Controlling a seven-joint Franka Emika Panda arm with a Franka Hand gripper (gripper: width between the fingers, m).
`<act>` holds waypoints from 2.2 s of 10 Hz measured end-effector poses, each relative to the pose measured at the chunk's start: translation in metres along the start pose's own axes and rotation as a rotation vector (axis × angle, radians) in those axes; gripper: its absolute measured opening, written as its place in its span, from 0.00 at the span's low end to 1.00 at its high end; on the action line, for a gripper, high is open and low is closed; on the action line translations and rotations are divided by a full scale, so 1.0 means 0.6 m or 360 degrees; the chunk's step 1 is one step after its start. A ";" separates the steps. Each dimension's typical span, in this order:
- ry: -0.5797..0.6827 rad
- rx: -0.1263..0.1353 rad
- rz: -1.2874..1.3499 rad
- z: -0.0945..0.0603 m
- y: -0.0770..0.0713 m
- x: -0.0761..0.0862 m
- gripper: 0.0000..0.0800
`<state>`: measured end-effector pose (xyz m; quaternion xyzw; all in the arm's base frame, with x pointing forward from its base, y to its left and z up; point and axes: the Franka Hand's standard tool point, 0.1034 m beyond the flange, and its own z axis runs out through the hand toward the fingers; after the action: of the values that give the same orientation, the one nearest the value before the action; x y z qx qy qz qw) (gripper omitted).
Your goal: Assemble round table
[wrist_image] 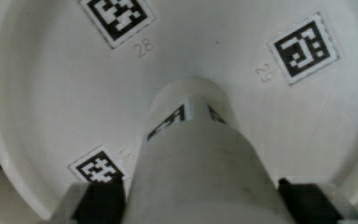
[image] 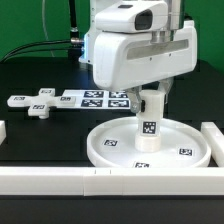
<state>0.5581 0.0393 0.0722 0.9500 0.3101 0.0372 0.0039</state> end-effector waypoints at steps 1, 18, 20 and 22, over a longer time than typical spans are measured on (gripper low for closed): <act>0.0002 0.0003 0.0082 0.000 -0.001 0.000 0.52; -0.0047 0.0213 0.2614 0.004 -0.005 -0.005 0.52; -0.0061 0.0237 0.2797 0.004 -0.005 -0.004 0.52; -0.0087 0.0310 0.3080 0.005 0.000 -0.008 0.52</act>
Offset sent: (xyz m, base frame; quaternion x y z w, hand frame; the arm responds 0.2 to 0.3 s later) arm 0.0000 0.0000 0.0000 0.0000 0.0000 0.1938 0.9810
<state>0.5544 0.0367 0.0692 0.7907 -0.6035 -0.0235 -0.0998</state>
